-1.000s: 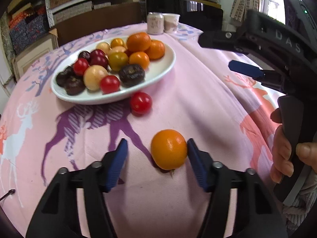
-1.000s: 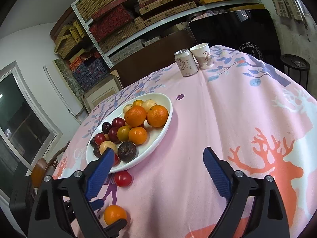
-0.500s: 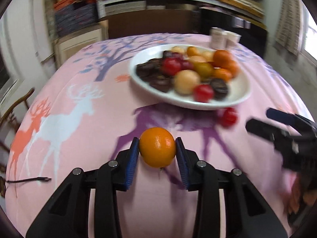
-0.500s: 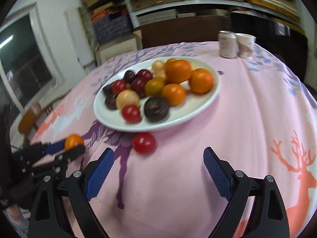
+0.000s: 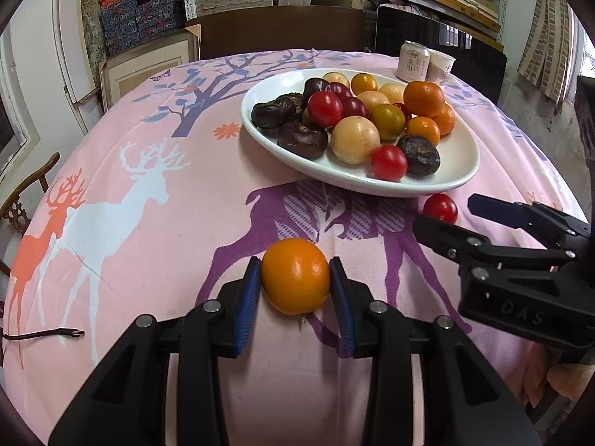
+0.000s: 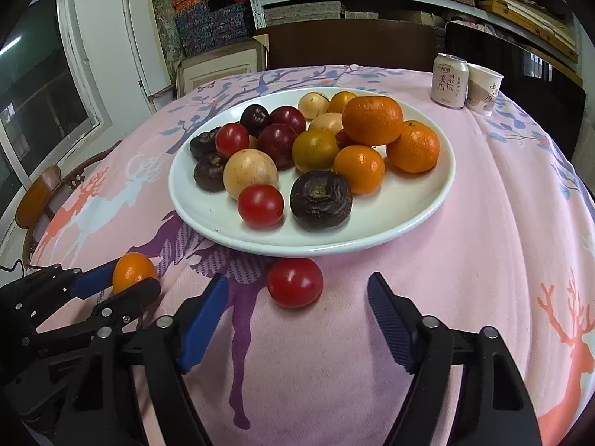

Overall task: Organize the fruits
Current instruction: 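Grasp the last red tomato with the right gripper while the left gripper holds the orange fruit, then carry the orange fruit and tomato onto the plate and release both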

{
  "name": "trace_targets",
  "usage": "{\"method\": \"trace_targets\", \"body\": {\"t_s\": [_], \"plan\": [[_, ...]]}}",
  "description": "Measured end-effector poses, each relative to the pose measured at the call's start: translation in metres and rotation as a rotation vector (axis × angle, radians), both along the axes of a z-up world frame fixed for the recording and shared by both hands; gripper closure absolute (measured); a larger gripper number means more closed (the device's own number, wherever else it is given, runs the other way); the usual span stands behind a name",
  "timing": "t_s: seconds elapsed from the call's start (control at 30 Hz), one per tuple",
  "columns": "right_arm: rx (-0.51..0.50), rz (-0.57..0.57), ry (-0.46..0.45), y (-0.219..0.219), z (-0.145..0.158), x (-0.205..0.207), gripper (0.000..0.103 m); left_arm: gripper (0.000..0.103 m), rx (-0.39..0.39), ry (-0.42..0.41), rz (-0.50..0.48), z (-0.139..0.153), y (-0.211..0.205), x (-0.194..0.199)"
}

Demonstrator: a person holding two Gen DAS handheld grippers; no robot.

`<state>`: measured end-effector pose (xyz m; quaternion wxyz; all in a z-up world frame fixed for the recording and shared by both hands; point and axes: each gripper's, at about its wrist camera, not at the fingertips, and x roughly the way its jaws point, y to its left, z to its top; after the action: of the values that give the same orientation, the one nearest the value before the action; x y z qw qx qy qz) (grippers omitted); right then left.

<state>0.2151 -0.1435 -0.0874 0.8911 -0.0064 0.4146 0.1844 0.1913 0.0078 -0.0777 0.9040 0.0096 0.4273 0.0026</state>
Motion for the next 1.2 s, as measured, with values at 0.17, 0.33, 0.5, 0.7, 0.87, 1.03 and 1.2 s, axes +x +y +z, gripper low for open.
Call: {"method": "trace_targets", "body": {"t_s": [0.17, 0.33, 0.5, 0.7, 0.87, 1.03, 1.2], "plan": [[0.006, 0.001, -0.003, 0.001, 0.001, 0.002, 0.033, 0.067, 0.001, 0.000, 0.000, 0.000, 0.000, 0.000], [0.017, 0.006, 0.029, 0.001, -0.004, 0.007, 0.071, 0.067, 0.005, 0.004, 0.003, -0.001, 0.001, 0.001], [0.052, 0.021, 0.031, -0.004, -0.003, 0.002, 0.073, 0.067, -0.003, 0.014, 0.002, -0.003, 0.002, 0.003], [0.122, 0.033, -0.005, -0.020, 0.011, -0.030, 0.073, 0.068, -0.040, -0.035, -0.033, 0.008, 0.000, -0.005], [0.155, -0.003, -0.130, -0.029, 0.053, -0.025, 0.073, 0.068, -0.053, -0.103, -0.049, 0.048, -0.004, 0.015], [0.110, -0.045, -0.145, -0.015, 0.064, 0.039, 0.073, 0.068, -0.034, -0.104, -0.022, 0.062, -0.009, 0.083], [0.052, -0.095, -0.204, -0.009, 0.056, 0.056, 0.041, 0.051, -0.046, -0.097, 0.019, 0.052, -0.005, 0.114]]}}
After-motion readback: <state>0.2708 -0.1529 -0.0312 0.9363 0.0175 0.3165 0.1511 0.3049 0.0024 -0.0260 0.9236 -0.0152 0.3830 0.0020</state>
